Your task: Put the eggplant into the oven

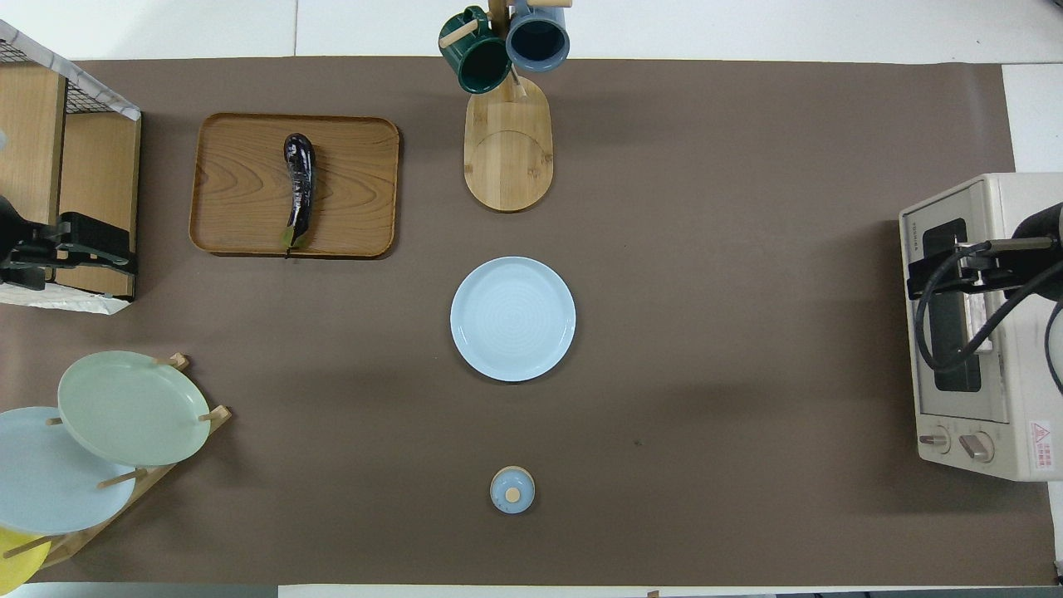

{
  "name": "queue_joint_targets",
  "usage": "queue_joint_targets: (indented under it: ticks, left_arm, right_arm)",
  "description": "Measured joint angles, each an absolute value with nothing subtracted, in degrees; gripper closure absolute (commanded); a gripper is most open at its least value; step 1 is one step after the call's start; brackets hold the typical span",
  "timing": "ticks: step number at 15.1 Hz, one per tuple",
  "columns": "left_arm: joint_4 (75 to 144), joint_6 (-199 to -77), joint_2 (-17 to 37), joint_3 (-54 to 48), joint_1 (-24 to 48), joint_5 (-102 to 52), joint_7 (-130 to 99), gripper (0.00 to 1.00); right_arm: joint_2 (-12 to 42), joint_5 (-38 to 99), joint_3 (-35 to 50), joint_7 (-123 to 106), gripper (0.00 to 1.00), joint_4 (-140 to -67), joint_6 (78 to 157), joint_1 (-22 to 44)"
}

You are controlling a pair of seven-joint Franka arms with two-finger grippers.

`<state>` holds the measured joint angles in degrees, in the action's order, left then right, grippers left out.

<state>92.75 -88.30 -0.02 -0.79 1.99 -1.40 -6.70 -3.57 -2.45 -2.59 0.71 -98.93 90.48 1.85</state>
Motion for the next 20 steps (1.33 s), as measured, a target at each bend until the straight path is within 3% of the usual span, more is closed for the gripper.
queue_joint_targets:
  ticks: [20]
  left_arm:
    - [93.29,-92.53,0.03,-1.23,2.04,-1.40,-6.71,0.00]
  right_arm:
    - [-3.57,-2.45,-2.58,0.71,0.00,-98.93,90.48,1.85]
